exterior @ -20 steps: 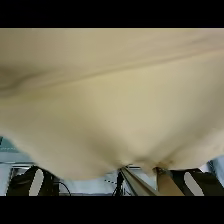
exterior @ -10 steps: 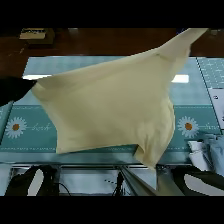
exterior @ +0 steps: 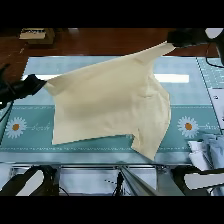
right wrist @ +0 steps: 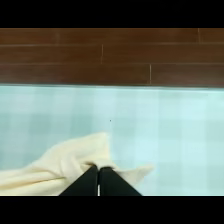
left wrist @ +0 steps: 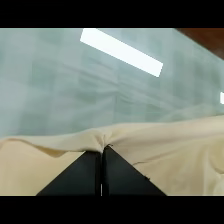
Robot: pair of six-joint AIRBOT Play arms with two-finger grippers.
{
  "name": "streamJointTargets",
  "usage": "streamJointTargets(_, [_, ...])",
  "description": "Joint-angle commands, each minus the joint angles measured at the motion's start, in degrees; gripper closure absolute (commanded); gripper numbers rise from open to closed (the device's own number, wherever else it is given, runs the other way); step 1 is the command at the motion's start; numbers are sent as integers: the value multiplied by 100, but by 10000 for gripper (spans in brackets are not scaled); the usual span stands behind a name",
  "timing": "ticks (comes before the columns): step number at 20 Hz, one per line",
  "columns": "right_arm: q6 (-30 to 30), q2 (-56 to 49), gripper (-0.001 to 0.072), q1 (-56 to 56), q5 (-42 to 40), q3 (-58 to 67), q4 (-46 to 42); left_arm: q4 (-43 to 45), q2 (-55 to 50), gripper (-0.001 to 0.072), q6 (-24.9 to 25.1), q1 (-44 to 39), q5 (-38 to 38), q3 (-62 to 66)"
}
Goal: Fold the shirts.
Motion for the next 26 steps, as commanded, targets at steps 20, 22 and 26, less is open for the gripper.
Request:
streamJointTargets(20, [-1207,686,218,-2592,2614,-964,586,2203,-894,114,-848,2640,-4129,-621])
streamJointTargets(22, [-1250,686,218,-2579,2396,-1252,627,2199,-894,115,-848,2640,-3904,-887])
streamJointTargets(26, [-1309,686,218,-2568,2159,-1685,647,2199,-898,117,-846,2638,-3563,-1375])
